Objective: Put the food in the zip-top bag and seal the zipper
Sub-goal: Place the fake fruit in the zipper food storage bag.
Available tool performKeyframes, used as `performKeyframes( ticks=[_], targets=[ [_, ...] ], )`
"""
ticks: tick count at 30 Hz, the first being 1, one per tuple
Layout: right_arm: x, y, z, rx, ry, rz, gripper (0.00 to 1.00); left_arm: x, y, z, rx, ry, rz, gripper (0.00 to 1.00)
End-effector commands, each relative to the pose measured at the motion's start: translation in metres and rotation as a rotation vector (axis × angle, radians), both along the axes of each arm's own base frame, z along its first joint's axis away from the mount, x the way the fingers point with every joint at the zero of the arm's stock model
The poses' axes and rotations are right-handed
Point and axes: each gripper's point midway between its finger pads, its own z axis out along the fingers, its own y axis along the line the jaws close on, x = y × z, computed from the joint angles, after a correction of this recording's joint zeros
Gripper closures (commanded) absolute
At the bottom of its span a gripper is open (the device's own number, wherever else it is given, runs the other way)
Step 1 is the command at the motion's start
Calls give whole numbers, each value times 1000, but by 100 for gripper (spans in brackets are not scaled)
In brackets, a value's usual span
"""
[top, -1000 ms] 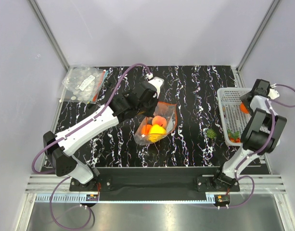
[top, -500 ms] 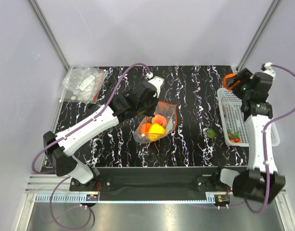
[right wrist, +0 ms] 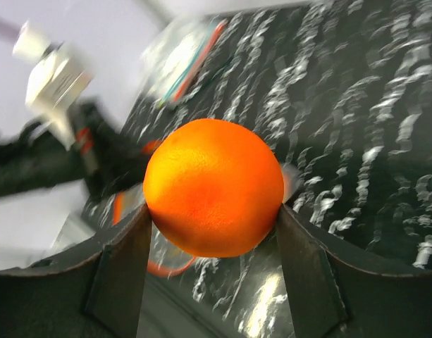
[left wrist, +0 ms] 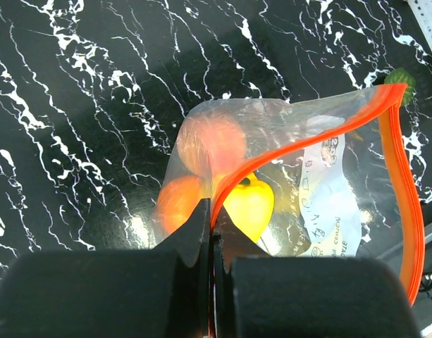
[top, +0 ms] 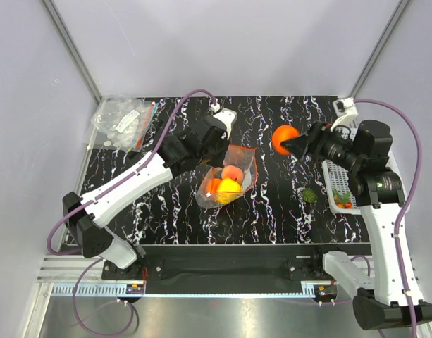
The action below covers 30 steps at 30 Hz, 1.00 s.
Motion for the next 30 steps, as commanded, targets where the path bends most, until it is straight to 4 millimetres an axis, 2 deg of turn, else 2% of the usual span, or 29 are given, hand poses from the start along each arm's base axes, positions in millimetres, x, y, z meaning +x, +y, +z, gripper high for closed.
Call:
performKeyframes(
  ticks=[1, 4, 6, 9, 10, 12, 13, 16, 21, 22, 26, 30],
  targets=[
    [-31, 33, 3, 2, 6, 215, 41, 12, -2, 23, -67, -63, 9, 100],
    [-34, 52, -10, -24, 46, 283, 41, 14, -3, 22, -65, -57, 6, 100],
    [-41, 71, -15, -31, 51, 338, 41, 16, -4, 19, -60, -50, 5, 100],
    [-42, 88, -19, -44, 41, 350, 41, 16, -5, 18, -67, -46, 4, 100],
    [-47, 102, -24, -53, 55, 386, 41, 17, -4, 18, -69, -44, 4, 100],
    [-43, 111, -29, -81, 56, 374, 41, 15, -8, 20, -86, -37, -11, 100],
    [-44, 123, -37, -100, 76, 393, 41, 15, -9, 19, -91, -34, -14, 100],
    [-33, 132, -42, -122, 82, 350, 40, 13, -11, 23, -103, -33, -23, 100],
    [-16, 130, -49, -149, 78, 282, 39, 10, -13, 28, -140, -11, -47, 100],
    [-14, 132, -54, -158, 93, 278, 36, 9, -13, 30, -147, -11, -49, 100],
    [-11, 132, -65, -197, 114, 260, 0, 6, -15, 33, -165, -7, -64, 100],
    [-12, 130, -59, -188, 92, 240, 0, 5, -18, 29, -173, 6, -74, 100]
  ],
)
